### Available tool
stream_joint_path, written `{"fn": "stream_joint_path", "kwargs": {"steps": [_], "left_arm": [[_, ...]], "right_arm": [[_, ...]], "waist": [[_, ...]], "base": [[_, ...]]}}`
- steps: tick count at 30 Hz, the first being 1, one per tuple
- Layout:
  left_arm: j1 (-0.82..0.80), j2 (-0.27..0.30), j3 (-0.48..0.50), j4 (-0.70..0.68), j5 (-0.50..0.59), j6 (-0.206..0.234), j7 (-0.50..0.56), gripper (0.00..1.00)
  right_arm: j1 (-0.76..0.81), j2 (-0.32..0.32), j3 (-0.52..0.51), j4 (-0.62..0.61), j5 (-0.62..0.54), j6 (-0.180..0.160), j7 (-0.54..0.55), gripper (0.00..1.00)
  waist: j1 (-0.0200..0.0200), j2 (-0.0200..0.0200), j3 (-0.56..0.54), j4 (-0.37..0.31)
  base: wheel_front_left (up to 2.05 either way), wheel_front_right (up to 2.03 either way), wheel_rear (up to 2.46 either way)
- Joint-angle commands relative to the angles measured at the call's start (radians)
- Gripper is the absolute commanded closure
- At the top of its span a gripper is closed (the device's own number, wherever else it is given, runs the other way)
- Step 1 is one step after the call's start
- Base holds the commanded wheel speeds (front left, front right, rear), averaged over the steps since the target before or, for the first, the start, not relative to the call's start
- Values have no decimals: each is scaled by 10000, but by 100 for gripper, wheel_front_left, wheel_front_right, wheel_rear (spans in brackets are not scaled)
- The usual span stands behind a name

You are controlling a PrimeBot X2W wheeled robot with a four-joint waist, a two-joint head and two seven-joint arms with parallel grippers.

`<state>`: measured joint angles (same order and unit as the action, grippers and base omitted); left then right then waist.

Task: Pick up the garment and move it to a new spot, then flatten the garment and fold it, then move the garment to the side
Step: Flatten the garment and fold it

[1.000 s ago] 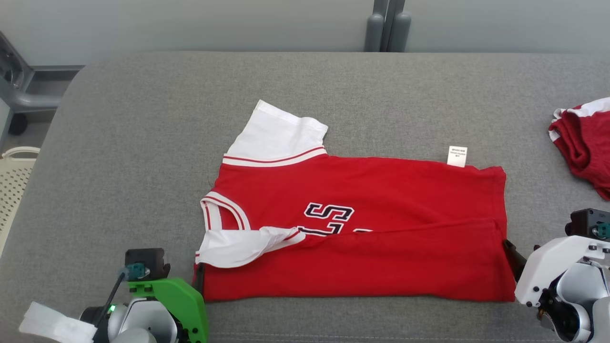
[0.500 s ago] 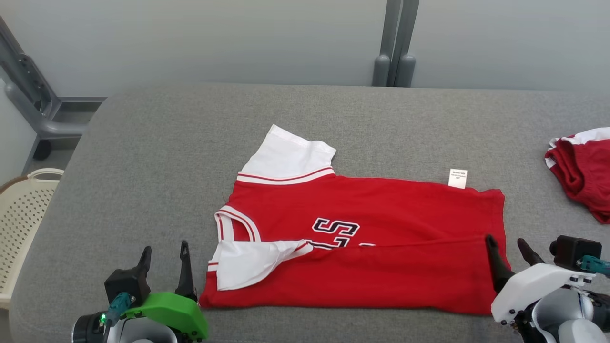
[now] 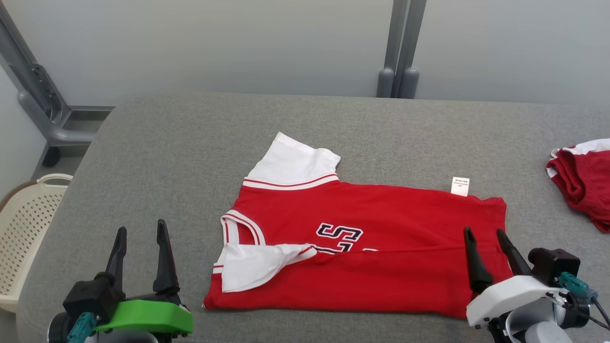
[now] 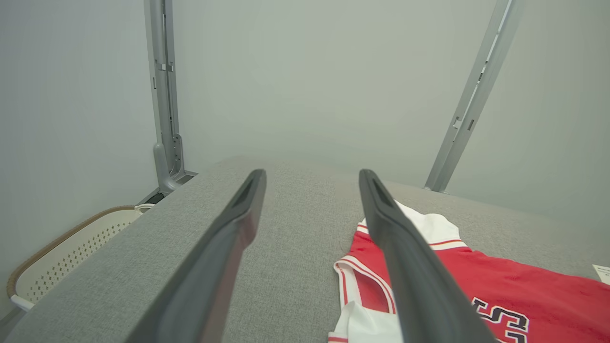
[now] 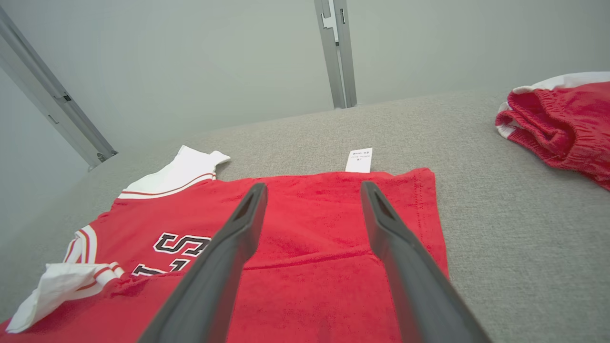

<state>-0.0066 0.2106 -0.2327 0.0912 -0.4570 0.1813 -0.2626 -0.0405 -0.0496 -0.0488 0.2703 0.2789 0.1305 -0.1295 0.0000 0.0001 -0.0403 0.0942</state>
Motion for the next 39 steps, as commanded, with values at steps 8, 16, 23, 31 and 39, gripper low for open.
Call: {"fn": "stream_joint_path", "kwargs": {"steps": [8, 16, 23, 31, 39], "left_arm": [[768, -845, 1339, -231, 1495, -1876, -25, 0], [1045, -1112, 1630, 780, 2649, -2147, -26, 0], [884, -1260, 1987, 1341, 3064, -2192, -26, 0], [652, -1472, 2397, 1628, 2939, -2032, -26, 0], [424, -1503, 2378, 1988, 2876, -2072, -27, 0]], "right_arm": [[-276, -29, 381, 568, -347, 1, -1102, 0], [-27, -27, 136, 712, -1256, 1, -1327, 0], [172, -29, -252, 529, -1663, 0, -1348, 0], [41, -26, -114, 501, -1855, 0, -1353, 0], [-71, -26, 24, 625, -1787, 0, -1331, 0]], "waist": [[0, -1, -75, 147], [0, -1, -69, 63], [0, -1, 58, -227], [0, -1, 261, -712], [0, -1, 396, -965]], "base": [[0, 0, 0], [0, 0, 0], [0, 0, 0], [0, 0, 0], [0, 0, 0]]}}
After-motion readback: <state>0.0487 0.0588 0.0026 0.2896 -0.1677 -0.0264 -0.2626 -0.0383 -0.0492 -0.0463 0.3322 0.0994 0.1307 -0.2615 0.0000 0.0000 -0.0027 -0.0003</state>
